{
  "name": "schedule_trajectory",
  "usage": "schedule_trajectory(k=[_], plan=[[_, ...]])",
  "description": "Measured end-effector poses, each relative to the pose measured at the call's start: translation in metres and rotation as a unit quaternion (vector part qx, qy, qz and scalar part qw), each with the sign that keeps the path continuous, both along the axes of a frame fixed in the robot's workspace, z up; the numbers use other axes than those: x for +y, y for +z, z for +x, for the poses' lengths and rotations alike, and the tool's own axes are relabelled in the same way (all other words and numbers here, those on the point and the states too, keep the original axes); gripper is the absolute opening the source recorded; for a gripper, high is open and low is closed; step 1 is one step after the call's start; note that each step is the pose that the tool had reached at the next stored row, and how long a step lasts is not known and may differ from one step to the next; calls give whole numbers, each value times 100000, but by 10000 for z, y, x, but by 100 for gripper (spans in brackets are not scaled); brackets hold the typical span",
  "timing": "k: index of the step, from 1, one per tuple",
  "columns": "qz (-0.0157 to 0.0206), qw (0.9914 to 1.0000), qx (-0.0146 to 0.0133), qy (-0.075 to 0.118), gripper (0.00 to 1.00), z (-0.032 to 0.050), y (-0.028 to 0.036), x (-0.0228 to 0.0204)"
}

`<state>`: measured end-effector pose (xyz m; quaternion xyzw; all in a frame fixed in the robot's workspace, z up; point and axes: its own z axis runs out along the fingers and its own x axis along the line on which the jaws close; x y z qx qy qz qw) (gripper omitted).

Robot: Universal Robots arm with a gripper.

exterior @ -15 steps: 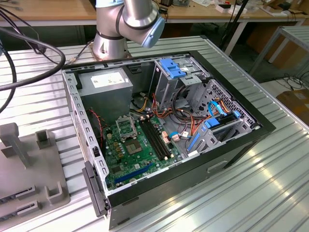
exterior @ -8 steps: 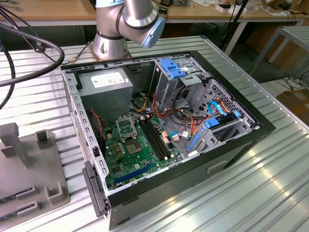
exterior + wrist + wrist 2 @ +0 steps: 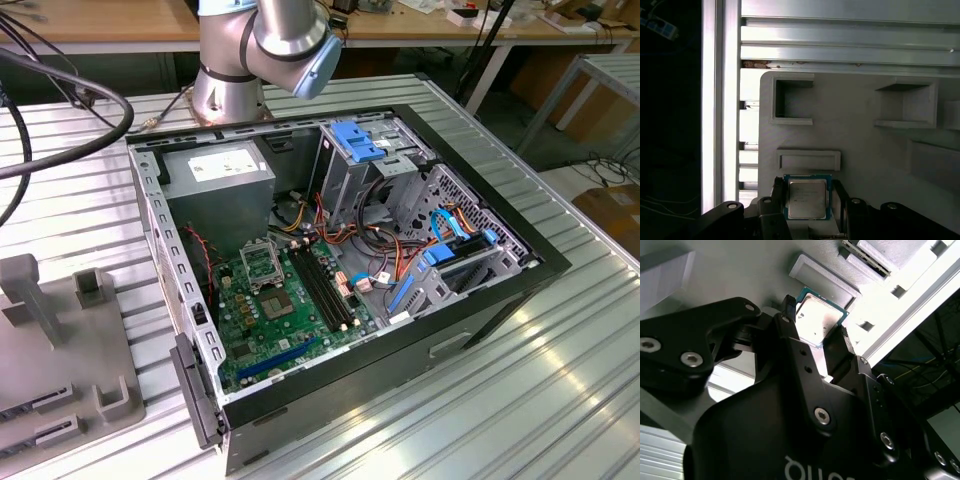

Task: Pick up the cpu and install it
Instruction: 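Pick up the cpu and move it towards the insertion slot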

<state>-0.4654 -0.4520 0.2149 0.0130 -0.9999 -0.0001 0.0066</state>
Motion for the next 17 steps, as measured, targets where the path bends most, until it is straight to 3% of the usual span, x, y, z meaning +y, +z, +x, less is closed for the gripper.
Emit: schedule_trajectory(k=[8, 17], plan=[[7, 100000, -7, 0, 47, 0, 76, 0], [4, 100000, -10, 0, 47, 0, 246, 0]])
